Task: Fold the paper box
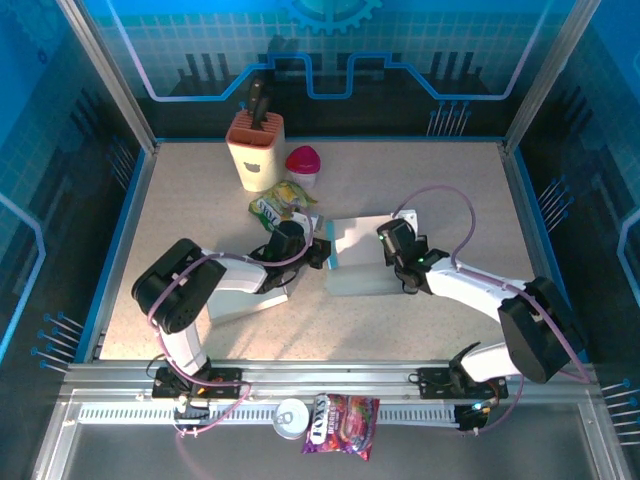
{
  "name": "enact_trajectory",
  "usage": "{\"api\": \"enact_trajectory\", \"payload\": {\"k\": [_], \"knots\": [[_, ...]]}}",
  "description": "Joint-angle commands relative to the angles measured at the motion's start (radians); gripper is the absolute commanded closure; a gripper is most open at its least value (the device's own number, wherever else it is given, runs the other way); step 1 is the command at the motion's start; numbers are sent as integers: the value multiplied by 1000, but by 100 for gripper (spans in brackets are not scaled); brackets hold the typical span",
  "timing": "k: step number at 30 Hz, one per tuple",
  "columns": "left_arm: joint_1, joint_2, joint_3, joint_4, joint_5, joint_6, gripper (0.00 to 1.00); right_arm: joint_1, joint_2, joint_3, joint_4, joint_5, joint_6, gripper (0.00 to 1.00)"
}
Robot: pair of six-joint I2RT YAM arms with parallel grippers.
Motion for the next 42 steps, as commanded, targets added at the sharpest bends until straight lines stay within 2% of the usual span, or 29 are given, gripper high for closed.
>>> {"api": "enact_trajectory", "payload": {"k": [1,5,10,13,15,22,24,28,29,30,31,33,38,42], "knots": [[-24,43,-22,-1,32,-3,87,36,-39,-15,101,-45,-25,100],[-25,46,-22,-9,29,4,79,45,-61,-24,106,-35,-26,100],[-24,55,-20,-12,29,9,77,53,-71,-28,115,-30,-34,100],[-24,49,-28,-6,19,10,90,56,-67,-21,105,-25,-30,100],[-24,38,-30,-18,5,10,94,59,-68,-22,106,-21,-31,100],[-52,-13,-25,-78,-88,21,91,78,-54,-10,88,10,-16,100],[-58,-20,-20,-97,-124,10,100,93,-51,-8,88,24,-17,100],[-81,-9,12,-141,-174,-21,100,118,-38,0,81,45,-14,100],[-83,-5,14,-134,-165,-26,100,121,-38,-1,82,48,-14,100],[-83,-5,8,-115,-156,-32,96,120,-37,1,79,48,-10,100],[-83,-10,-6,-85,-144,-37,86,120,-36,-1,78,47,-11,100],[-77,-32,-42,-22,-118,-26,77,118,-38,1,75,46,-17,100],[-2,-71,-89,61,92,-8,72,96,-52,-10,77,26,-29,100],[19,-93,-101,83,204,40,69,75,-46,-5,72,-5,-38,100]]}}
